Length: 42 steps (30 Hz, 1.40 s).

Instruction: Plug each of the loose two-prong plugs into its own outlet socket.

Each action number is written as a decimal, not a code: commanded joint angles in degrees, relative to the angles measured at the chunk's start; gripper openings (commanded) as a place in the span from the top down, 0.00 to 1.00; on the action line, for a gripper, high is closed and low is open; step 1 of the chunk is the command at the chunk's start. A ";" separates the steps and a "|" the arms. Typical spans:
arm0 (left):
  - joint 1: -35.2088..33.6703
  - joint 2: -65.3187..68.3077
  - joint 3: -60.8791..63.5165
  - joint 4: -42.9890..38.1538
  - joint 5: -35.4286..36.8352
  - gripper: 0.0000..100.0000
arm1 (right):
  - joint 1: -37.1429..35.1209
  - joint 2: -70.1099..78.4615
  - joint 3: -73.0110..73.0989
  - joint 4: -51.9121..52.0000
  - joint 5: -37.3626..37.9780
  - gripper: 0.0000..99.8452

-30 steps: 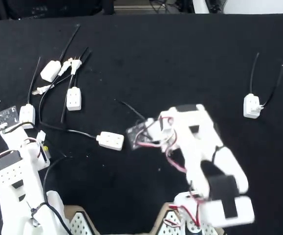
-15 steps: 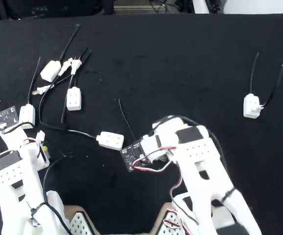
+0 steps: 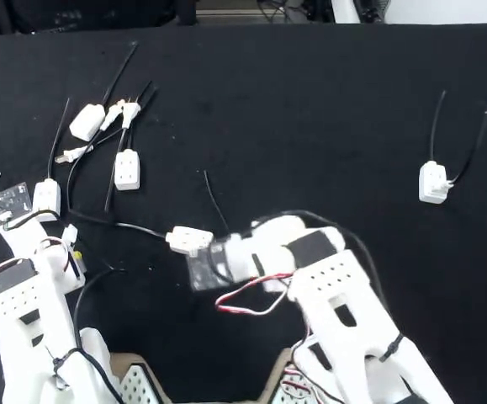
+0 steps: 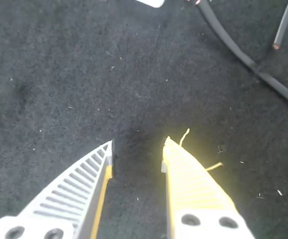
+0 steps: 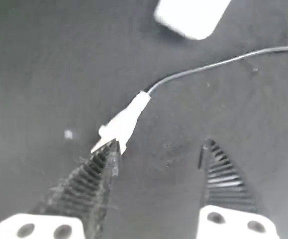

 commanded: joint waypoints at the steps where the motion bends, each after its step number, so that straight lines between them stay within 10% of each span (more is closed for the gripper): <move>1: -0.31 -0.97 -0.40 -0.70 0.26 0.83 | -2.99 0.31 -5.14 0.88 -22.24 0.85; 18: -0.31 -0.97 -0.31 -0.35 0.26 0.83 | 1.85 39.25 -23.08 9.76 -29.63 0.98; 29: -0.40 -0.97 -0.40 -0.35 0.26 0.83 | 19.08 35.56 -23.52 8.18 -33.76 0.99; 36: -0.40 -0.97 -0.48 -0.35 0.26 0.83 | 16.18 31.16 -23.16 8.44 -40.18 0.99; 42: -0.40 -0.97 -0.31 -0.35 0.26 0.83 | 16.53 29.49 -23.60 5.27 -24.88 0.96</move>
